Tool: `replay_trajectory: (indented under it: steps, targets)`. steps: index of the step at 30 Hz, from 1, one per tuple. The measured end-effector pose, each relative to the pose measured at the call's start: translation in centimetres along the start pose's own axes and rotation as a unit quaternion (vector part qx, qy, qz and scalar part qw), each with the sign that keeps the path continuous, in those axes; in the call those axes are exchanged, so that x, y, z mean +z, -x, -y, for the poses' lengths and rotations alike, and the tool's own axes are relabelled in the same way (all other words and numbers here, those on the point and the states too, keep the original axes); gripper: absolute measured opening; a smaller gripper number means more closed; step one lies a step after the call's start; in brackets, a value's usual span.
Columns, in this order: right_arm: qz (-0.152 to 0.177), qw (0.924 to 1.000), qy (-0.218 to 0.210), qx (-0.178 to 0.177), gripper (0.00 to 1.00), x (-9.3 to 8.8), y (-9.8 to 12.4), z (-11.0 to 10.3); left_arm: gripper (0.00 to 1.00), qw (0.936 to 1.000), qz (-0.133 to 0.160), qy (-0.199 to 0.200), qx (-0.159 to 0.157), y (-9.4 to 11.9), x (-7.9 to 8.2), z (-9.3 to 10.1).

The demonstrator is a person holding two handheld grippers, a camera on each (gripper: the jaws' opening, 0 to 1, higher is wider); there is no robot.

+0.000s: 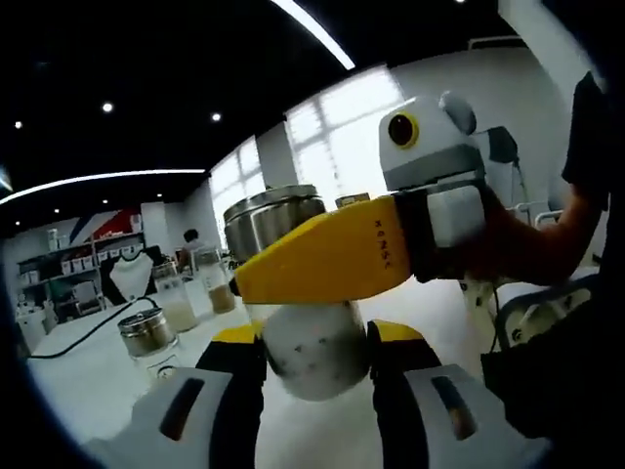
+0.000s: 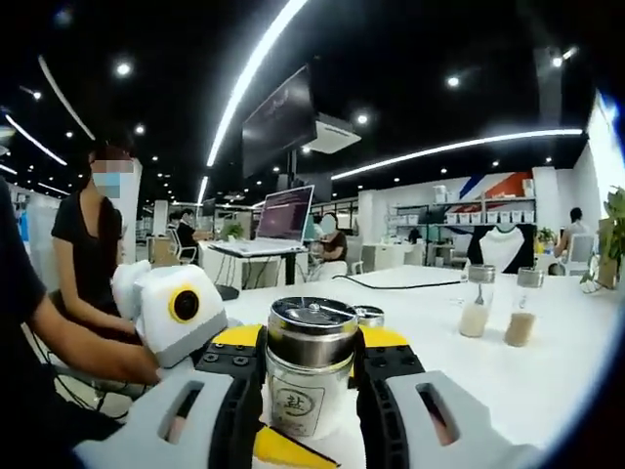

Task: Rotate the seasoning bottle until the label or dispensing opening points toward the visible target arrow and the bottle remains upright within the marked orientation range

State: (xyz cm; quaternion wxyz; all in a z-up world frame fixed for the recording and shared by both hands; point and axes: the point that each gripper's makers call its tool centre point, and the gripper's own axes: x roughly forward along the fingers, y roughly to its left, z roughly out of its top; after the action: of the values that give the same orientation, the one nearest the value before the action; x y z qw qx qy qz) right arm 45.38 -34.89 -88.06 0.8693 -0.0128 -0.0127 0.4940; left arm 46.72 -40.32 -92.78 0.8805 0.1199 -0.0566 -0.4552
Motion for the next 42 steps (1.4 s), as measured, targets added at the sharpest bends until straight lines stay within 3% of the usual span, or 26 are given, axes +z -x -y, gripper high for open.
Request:
replay_trajectory:
  steps: [3, 7, 12, 15, 17, 19, 25, 31, 32, 34, 38, 40, 42]
  targets:
    - [0.003, 0.9999, -0.003, -0.010, 0.33, -0.1, -0.3, 0.3, 0.44, 0.9992, -0.017, -0.024, 0.028, 0.0, -0.4, -0.6]
    - [0.020, 0.9985, -0.037, -0.035, 0.33, 0.1, -0.3, 1.0, 0.43, 0.9952, -0.029, -0.061, 0.070, 0.1, -0.6, -1.4]
    - [0.011, 0.9998, -0.008, -0.012, 0.34, 0.0, -0.4, 0.5, 0.42, 0.9965, -0.030, -0.042, 0.065, 0.4, -0.7, -1.5]
    - [0.008, 0.9994, 0.019, 0.029, 0.33, 0.2, -0.2, 0.0, 0.42, 0.9996, -0.002, 0.019, 0.022, 0.5, 0.0, -0.7]
    - [0.003, 0.9974, 0.035, 0.063, 0.33, 0.2, 0.3, -0.6, 0.41, 0.9974, 0.017, 0.067, -0.019, 0.8, 0.5, -0.1]
    - [0.001, 0.9949, 0.033, 0.095, 0.33, 0.6, 1.0, -0.9, 0.41, 0.9940, 0.037, 0.091, -0.049, 1.0, 1.2, 0.4]
    - [-0.009, 0.9886, 0.037, 0.146, 0.34, 0.6, 2.2, -1.9, 0.39, 0.9876, 0.058, 0.100, -0.107, 1.2, 1.9, 2.2]
    - [-0.016, 0.9836, 0.054, 0.171, 0.34, 0.6, 2.7, -3.3, 0.39, 0.9839, 0.066, 0.093, -0.137, 1.5, 2.3, 3.2]
    - [-0.017, 0.9819, 0.052, 0.182, 0.34, 0.7, 2.9, -3.6, 0.39, 0.9785, 0.076, 0.101, -0.163, 1.8, 2.7, 3.9]
    - [-0.014, 0.9791, 0.044, 0.198, 0.35, 0.9, 3.1, -4.2, 0.39, 0.9730, 0.081, 0.111, -0.185, 2.1, 3.0, 4.5]
    - [-0.022, 0.9785, 0.047, 0.200, 0.35, 0.9, 3.1, -4.5, 0.39, 0.9730, 0.079, 0.111, -0.187, 2.1, 2.9, 4.5]
    - [-0.029, 0.9811, 0.037, 0.188, 0.34, 0.7, 2.9, -4.3, 0.39, 0.9728, 0.074, 0.116, -0.187, 1.9, 2.8, 4.5]
    - [-0.038, 0.9838, 0.047, 0.169, 0.34, 0.2, 2.5, -3.9, 0.39, 0.9764, 0.057, 0.111, -0.176, 1.5, 2.1, 4.3]
